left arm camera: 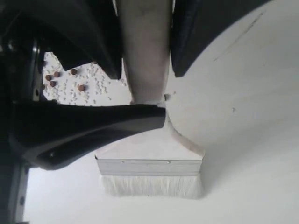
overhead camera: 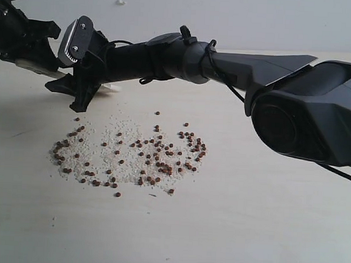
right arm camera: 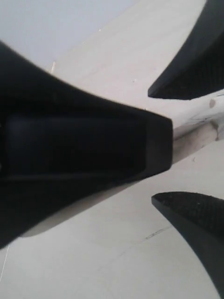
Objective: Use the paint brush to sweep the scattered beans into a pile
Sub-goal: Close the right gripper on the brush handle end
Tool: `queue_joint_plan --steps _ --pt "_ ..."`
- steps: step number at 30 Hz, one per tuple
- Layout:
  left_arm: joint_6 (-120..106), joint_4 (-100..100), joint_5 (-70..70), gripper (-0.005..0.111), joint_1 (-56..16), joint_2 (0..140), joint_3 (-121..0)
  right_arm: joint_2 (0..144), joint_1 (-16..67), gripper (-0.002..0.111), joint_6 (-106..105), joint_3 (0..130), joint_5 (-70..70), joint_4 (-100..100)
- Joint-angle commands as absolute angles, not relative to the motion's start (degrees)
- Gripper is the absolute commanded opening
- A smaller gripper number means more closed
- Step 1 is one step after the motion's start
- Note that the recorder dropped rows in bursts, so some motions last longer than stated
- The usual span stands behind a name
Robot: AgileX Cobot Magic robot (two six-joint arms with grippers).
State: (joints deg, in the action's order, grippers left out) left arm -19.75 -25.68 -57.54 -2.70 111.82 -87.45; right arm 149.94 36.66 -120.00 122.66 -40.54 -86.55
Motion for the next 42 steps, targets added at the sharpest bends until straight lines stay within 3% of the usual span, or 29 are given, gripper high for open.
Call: queue_joint_plan --steps 1,7,17,28,34,37,42 --pt "-21.1 -28.1 -56.9 0.000 -2.9 111.7 -88.0 149.9 36.7 0.054 -121.2 123.2 -41.9 -87.1" --pt "-21.1 -28.2 -56.7 0.000 -2.9 111.7 -88.0 149.9 36.7 0.054 -121.2 123.2 -41.6 -87.1" --pt "-22.4 -29.2 -56.4 0.000 -2.9 111.7 -88.0 150.0 36.7 0.040 -121.2 123.2 -40.5 -87.1" --pt "-22.4 -29.7 -55.8 0.000 -2.9 111.7 -88.0 150.0 36.7 0.002 -121.2 123.2 -38.8 -87.1" --pt "-22.4 -29.7 -54.3 0.000 -2.9 111.7 -88.0 150.0 36.7 0.000 -121.2 123.2 -37.7 -83.8" --pt "-22.4 -29.7 -52.6 0.009 -2.9 111.7 -88.0 150.0 36.7 0.000 -121.2 123.2 -37.6 -79.6" --pt "-22.4 -29.7 -48.6 0.049 -2.9 111.7 -88.0 150.0 36.7 0.000 -121.2 123.2 -35.5 -77.3"
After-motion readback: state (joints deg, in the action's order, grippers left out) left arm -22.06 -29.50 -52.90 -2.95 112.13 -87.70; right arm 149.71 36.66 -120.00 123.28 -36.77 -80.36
